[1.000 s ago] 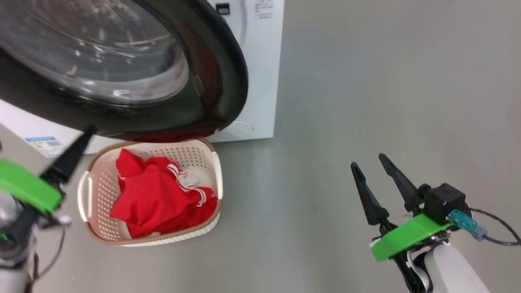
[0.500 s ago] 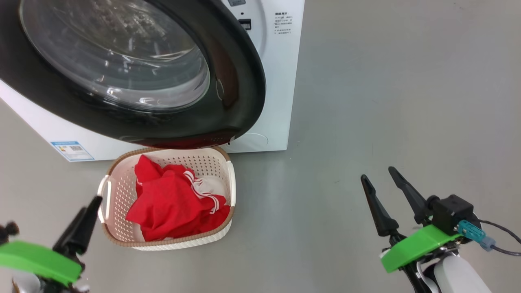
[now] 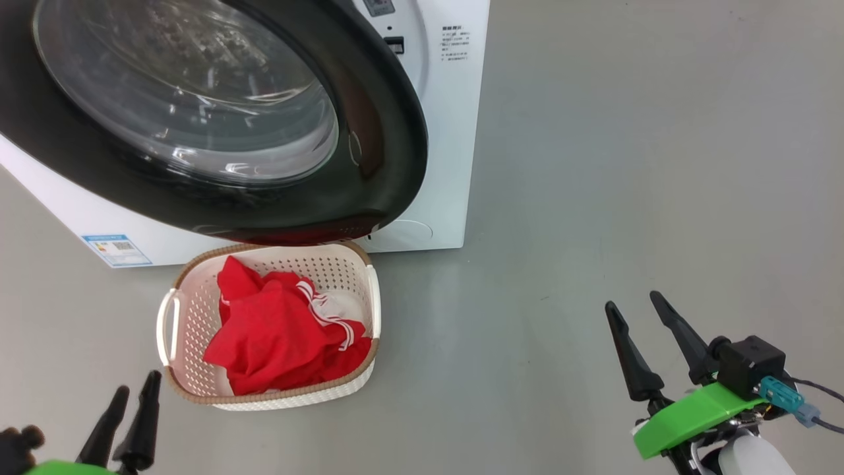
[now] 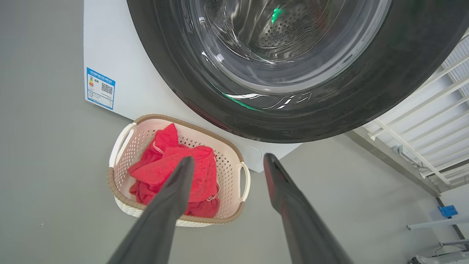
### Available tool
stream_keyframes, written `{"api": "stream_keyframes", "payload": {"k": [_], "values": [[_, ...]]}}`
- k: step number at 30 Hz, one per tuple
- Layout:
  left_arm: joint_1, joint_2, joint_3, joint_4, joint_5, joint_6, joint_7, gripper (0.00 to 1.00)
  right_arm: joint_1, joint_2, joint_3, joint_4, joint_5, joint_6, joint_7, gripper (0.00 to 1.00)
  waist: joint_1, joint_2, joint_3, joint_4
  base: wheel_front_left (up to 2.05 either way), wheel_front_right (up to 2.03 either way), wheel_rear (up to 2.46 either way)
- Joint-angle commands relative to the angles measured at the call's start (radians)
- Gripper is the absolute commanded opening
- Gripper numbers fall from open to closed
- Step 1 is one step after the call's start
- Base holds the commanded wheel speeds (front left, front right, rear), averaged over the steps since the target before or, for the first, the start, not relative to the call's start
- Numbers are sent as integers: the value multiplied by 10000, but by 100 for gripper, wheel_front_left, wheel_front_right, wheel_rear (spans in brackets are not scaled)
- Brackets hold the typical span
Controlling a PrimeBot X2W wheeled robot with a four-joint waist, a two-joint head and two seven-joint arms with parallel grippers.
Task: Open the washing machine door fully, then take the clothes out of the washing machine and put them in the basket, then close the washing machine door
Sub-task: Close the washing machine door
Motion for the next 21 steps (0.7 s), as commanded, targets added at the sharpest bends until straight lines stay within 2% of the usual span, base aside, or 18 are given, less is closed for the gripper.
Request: {"api": "stream_keyframes", "payload": {"k": [1,4,9,12,21], "values": [[-313,287,341,-8,270,-33,-192,100,70,-84,163,-264,46,16,-120,100,0,-1,-10,13,0,0,0],[-451,107,452,422,1237,-33,-324,100,145,-98,73,-285,45,16,-120,100,0,-1,-41,15,0,0,0],[-371,-730,2220,407,3273,-33,-340,100,216,-67,-116,-359,30,16,-120,100,0,-1,-63,17,0,0,0],[-160,-1238,2967,129,4582,-33,-342,100,240,-44,-227,-377,41,16,-120,100,0,-1,-101,20,0,0,0],[556,-2655,4355,-614,7974,-33,-343,100,347,-25,-297,-397,70,16,-120,100,0,-1,-217,13,0,0,0]]}}
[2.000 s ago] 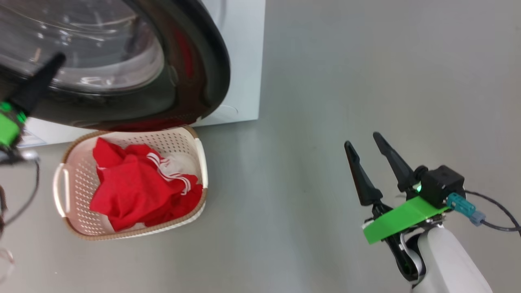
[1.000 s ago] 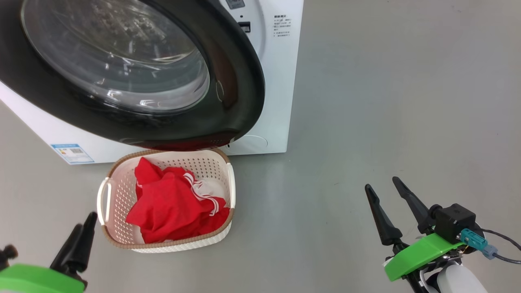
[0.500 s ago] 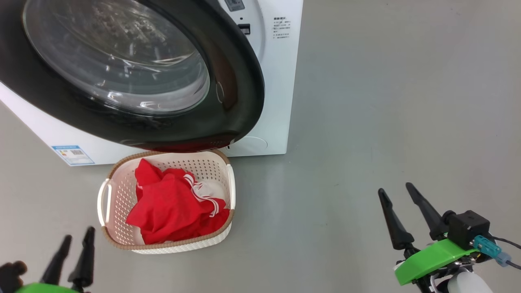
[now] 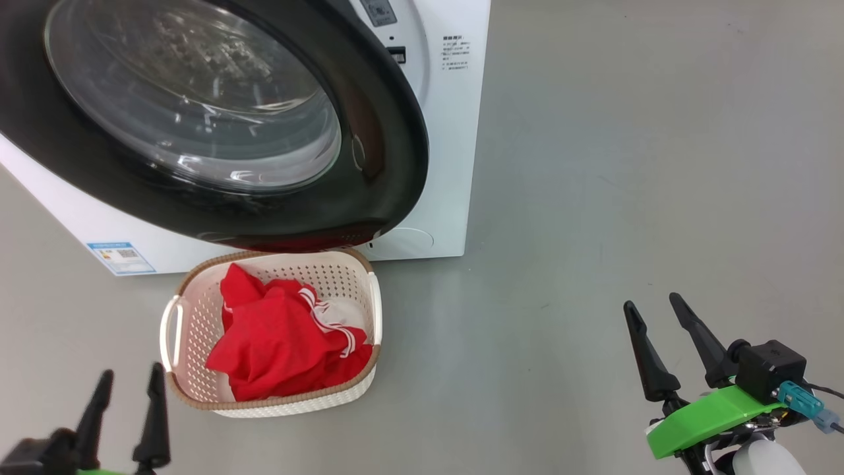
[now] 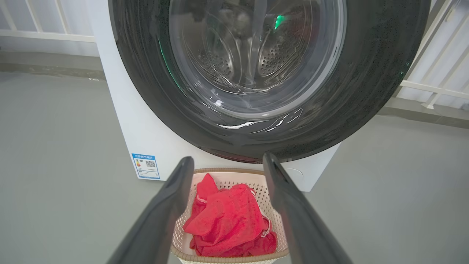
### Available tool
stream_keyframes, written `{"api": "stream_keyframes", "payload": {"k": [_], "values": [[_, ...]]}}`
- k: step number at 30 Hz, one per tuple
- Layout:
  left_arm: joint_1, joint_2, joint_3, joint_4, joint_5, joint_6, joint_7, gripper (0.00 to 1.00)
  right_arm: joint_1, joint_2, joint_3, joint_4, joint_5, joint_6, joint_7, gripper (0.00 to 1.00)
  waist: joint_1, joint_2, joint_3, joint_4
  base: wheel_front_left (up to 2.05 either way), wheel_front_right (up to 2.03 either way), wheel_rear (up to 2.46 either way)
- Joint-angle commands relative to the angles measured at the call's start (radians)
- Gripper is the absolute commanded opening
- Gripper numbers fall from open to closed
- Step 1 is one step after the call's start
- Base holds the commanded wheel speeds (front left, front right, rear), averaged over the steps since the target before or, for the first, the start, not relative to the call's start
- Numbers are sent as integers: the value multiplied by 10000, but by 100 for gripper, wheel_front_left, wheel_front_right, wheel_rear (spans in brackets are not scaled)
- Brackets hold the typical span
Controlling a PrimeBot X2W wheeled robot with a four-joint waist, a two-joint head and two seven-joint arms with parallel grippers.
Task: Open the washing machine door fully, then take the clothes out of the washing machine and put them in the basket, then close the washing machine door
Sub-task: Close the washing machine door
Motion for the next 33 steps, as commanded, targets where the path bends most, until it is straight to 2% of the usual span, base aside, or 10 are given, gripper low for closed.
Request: {"api": "stream_keyframes", "payload": {"k": [1,4,10,23,25,26,27,33], "values": [[-48,42,546,-301,471,-31,-121,100,142,-66,215,-238,63,16,-120,100,0,0,-13,-1,0,0,0],[144,-442,906,-344,1004,-31,-121,100,191,-58,219,-210,58,16,-120,100,0,0,-60,-12,0,0,0],[291,-808,1152,-335,1324,-31,-121,100,253,-53,234,-170,55,16,-120,100,0,0,-126,-33,0,0,0],[273,-814,1178,-521,1411,-31,-122,100,101,-60,402,-109,115,16,-120,100,0,0,-182,-3,0,0,0],[275,-844,1144,-547,1432,-31,-122,100,-62,-42,492,-123,179,16,-120,40,0,0,-178,31,0,0,0],[279,-864,1125,-570,1444,-31,-122,100,-143,-36,543,-132,199,16,-120,24,0,0,-184,54,0,0,0],[282,-888,1110,-609,1453,-31,-122,100,-231,-22,592,-140,223,16,-120,2,0,0,-182,84,0,0,0],[274,-1037,908,-789,1546,-31,-122,100,-976,128,1018,-102,318,16,-120,0,0,0,-165,441,0,0,0]]}}
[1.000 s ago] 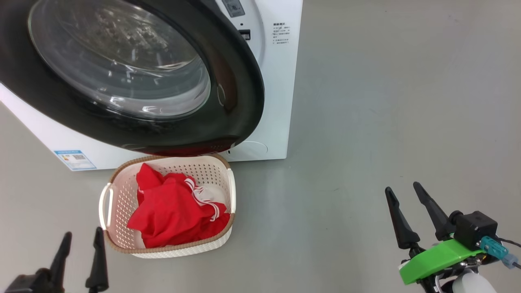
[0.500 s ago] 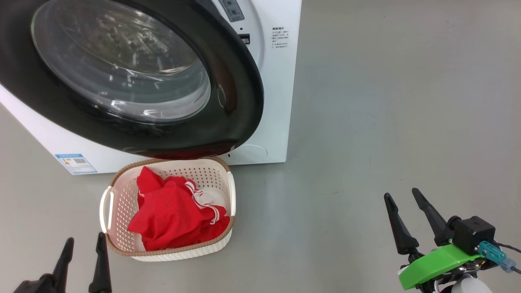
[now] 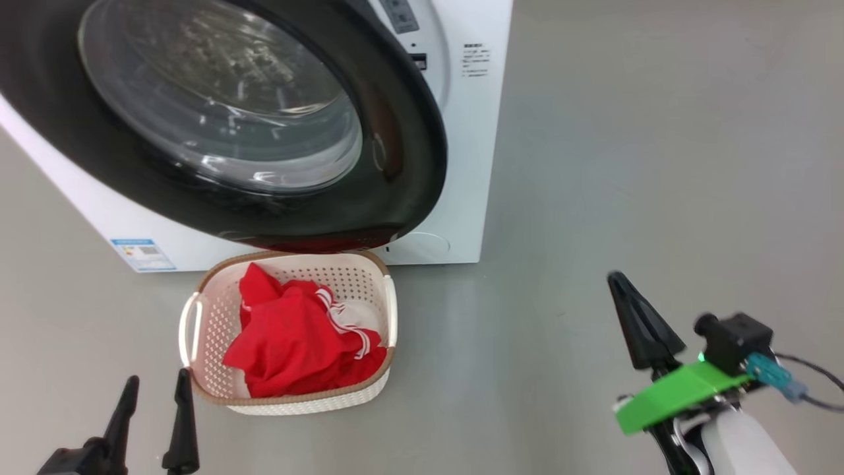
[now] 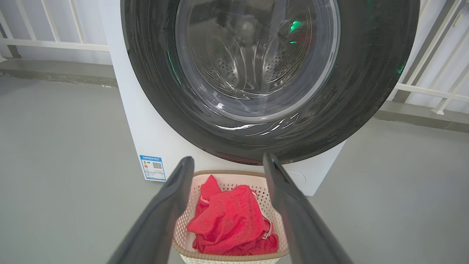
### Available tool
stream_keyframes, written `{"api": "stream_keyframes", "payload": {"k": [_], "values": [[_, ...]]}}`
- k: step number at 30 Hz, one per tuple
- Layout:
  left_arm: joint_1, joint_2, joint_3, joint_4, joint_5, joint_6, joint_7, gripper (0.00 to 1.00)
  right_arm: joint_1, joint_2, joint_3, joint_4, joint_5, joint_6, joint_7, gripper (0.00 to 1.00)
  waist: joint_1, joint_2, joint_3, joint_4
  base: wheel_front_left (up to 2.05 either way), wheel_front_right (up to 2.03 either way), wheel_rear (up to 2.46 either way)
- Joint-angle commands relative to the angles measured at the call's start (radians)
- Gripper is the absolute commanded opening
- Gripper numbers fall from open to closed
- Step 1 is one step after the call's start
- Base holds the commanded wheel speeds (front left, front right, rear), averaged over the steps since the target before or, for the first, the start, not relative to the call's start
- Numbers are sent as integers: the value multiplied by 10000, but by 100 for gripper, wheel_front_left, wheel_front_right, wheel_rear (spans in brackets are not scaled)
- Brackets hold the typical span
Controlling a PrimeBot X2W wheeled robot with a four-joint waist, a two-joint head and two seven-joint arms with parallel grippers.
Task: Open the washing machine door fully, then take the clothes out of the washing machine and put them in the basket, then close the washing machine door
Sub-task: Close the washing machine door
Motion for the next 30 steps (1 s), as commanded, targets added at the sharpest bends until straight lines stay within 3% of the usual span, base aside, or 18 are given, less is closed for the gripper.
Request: {"api": "stream_keyframes", "payload": {"k": [1,14,30], "values": [[-138,130,252,-281,88,-31,-122,100,-548,54,399,-181,62,16,-119,0,0,-1,30,218,0,0,0],[-370,-129,-101,-406,131,-31,-122,100,-2648,318,1766,733,367,16,-119,0,0,-1,379,1499,0,0,0],[-1401,-343,-697,-349,-209,-31,-122,100,-5173,367,1450,2518,389,16,-119,0,0,-1,1870,2614,0,0,0]]}}
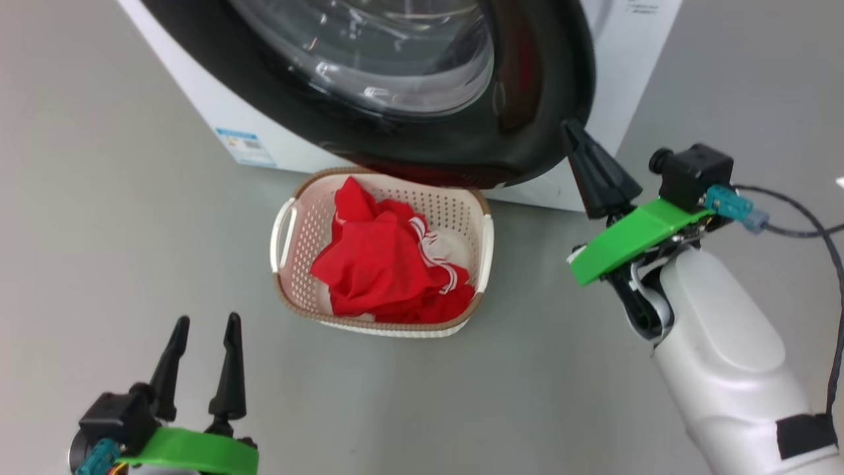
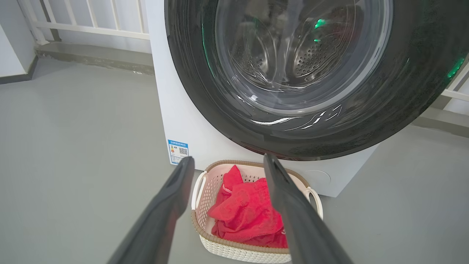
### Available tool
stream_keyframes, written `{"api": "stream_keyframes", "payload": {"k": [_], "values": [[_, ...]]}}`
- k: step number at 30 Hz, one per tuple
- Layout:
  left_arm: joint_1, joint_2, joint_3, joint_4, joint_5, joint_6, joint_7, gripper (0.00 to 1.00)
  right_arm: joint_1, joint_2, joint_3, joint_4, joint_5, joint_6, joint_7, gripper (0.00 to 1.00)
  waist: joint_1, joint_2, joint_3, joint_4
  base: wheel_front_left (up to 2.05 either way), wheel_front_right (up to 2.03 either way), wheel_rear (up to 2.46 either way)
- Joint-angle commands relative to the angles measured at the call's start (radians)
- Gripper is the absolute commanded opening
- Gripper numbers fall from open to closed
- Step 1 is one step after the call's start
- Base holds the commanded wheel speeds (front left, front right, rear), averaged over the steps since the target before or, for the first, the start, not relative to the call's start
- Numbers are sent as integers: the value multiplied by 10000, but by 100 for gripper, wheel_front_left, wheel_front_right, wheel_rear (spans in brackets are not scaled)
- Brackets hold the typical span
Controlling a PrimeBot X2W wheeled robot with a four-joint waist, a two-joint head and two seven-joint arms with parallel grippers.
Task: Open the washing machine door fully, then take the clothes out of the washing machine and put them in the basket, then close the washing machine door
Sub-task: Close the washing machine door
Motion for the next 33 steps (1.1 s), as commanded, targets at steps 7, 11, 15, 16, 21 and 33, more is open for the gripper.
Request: {"api": "stream_keyframes", "payload": {"k": [7,11,15,16,21,33], "values": [[-710,151,-14,-199,-195,-31,-122,100,-1031,-122,-207,95,-4,16,-119,0,0,-1,784,605,0,0,0],[-826,149,-217,-233,-266,-31,-122,100,-1389,-252,-525,157,-31,16,-119,0,0,-1,983,807,0,0,0],[-892,166,-349,-291,-317,-31,-122,100,-1703,-393,-850,200,-78,16,-119,0,0,-1,1131,1021,0,0,0],[-914,165,-386,-307,-331,-31,-122,100,-1793,-424,-925,224,-89,16,-119,0,0,-1,1170,1076,0,0,0],[-1046,156,-583,-360,-384,-31,-122,100,-2270,-454,-1487,290,-39,16,-119,0,0,-1,1346,1337,0,0,0],[-1249,103,-864,-416,-481,-31,-122,100,-3461,-501,-2408,395,-391,16,-119,0,0,-1,1698,1689,0,0,0]]}}
